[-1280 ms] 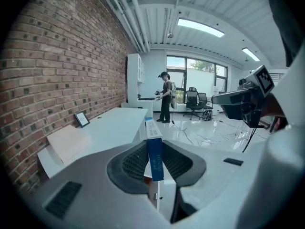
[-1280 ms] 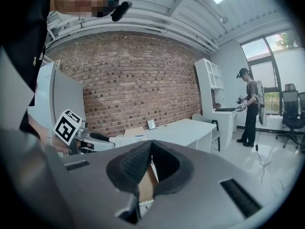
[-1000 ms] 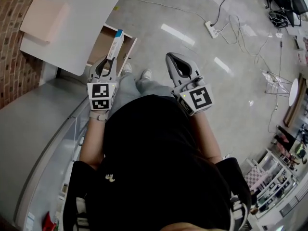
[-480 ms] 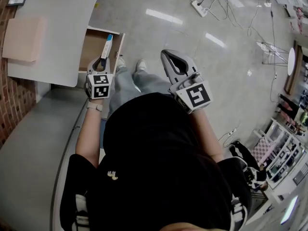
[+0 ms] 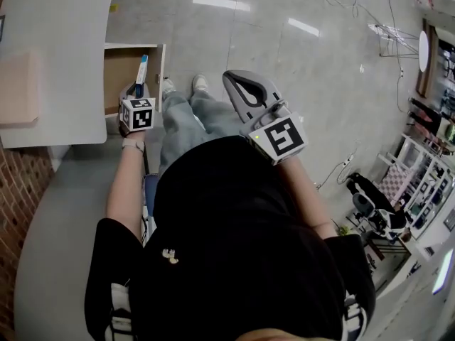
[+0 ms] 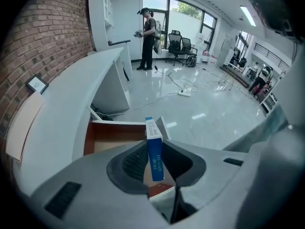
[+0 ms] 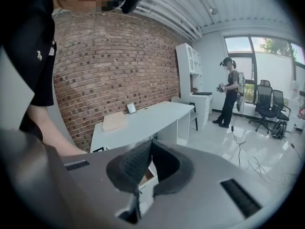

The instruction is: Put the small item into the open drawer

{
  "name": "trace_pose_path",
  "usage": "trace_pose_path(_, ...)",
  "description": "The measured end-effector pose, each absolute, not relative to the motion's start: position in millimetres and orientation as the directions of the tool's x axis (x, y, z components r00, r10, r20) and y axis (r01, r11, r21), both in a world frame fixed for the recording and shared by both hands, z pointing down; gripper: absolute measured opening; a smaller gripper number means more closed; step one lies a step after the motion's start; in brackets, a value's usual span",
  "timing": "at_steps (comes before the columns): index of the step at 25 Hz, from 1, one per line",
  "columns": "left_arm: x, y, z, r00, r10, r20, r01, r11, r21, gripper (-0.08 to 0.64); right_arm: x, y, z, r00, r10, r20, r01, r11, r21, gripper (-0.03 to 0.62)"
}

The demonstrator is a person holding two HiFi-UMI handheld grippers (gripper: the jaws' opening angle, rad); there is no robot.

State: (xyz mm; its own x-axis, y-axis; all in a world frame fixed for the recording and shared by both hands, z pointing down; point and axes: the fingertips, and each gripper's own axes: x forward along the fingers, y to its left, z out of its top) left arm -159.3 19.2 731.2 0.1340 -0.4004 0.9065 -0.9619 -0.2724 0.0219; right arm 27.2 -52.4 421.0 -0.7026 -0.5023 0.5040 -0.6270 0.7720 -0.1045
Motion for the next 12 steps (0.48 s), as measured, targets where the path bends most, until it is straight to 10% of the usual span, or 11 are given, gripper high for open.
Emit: trace_pose_path(12, -165, 14, 814, 0.118, -0.247, 0.962, -0.936, -0.350, 0.025, 0.092, 38, -44, 444, -0.628, -0.518, 0.580, -0.689, 0.717, -0.106, 0.012)
